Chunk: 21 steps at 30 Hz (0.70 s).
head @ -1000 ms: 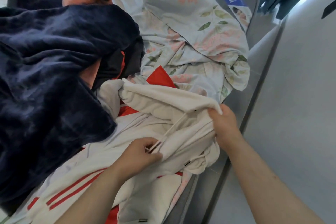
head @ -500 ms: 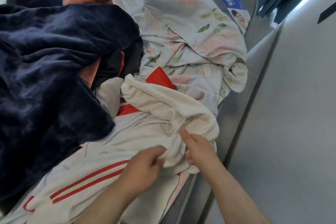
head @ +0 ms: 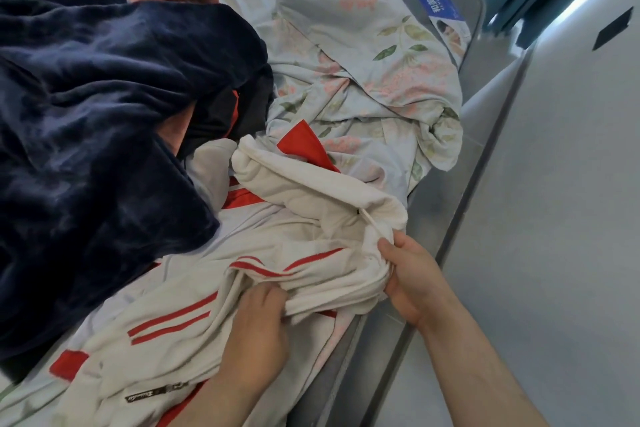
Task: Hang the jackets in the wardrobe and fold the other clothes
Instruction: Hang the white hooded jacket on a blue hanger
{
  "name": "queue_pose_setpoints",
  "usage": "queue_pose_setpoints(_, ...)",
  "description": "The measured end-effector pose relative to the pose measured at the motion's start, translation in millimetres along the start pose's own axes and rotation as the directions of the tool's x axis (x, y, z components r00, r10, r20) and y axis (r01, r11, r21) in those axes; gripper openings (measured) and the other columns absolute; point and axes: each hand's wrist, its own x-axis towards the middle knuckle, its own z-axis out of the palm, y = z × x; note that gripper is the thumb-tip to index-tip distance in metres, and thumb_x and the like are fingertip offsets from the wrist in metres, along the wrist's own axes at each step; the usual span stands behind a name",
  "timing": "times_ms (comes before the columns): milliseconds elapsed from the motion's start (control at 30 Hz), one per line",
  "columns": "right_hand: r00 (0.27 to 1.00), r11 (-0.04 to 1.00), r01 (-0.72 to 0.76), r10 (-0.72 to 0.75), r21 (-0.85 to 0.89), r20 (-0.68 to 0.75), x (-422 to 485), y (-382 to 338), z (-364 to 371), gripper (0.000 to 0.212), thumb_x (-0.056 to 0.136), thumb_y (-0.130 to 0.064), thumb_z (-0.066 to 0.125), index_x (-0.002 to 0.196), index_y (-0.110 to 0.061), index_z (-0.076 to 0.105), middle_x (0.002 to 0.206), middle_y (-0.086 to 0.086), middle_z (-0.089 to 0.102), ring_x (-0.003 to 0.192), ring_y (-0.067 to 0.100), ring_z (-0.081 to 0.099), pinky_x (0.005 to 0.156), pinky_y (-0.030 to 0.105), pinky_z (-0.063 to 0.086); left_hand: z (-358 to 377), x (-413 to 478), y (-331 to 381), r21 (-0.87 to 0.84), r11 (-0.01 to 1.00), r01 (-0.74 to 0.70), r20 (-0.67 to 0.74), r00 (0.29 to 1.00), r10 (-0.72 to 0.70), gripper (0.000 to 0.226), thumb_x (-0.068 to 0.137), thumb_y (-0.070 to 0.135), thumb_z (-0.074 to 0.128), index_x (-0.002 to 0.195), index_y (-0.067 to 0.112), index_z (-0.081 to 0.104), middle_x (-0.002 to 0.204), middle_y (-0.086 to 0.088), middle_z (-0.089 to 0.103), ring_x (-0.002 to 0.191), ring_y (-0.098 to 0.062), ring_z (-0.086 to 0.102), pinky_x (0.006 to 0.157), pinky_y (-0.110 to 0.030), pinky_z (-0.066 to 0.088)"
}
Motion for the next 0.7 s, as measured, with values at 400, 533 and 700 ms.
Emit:
queue_pose_setpoints(400,0.99,0.998,0.014,-0.024,0.069,0.142,-26.9,-4.9,4.1,0.022,0.089,-0.017,0.059,0.101,-0.002,0.07,0.112,0.024,0.07,0.1,0.035,0.07,0.083,0.042,0.058,-35.9,13.3,35.4,-0.459,0.743,0.488,0.6,0.787,-0.146,0.017,0.082,0.04,0.065,0.083,0.024,0.07,0.082,0.007,0.063,0.075,-0.008,0.057,0.075,-0.025,0.044)
queue_pose_setpoints(533,0.917,0.988,0.082,-0.025,-0.127,0.397,-59.2,-3.6,23.2,0.007,0.077,-0.015,0.071,0.082,-0.01,0.073,0.094,0.018,0.067,0.092,0.031,0.06,0.086,0.042,0.047,-59.7,50.2,60.6,-0.796,0.262,0.546,0.515,0.838,-0.181,0.04,0.093,0.042,0.057,0.111,0.01,0.07,0.1,-0.007,0.074,0.09,-0.021,0.071,0.081,-0.035,0.053)
queue_pose_setpoints(700,0.86,0.837,0.24,0.052,-0.492,0.508,-98.3,-2.6,44.6,0.012,0.079,-0.021,0.066,0.087,-0.016,0.074,0.084,0.007,0.067,0.082,0.018,0.057,0.079,0.032,0.045,-89.1,56.2,70.8,-0.836,0.344,0.428,0.409,0.903,-0.131,0.034,0.093,0.002,0.058,0.122,0.017,0.063,0.116,-0.007,0.072,0.106,-0.022,0.069,0.085,-0.037,0.056)
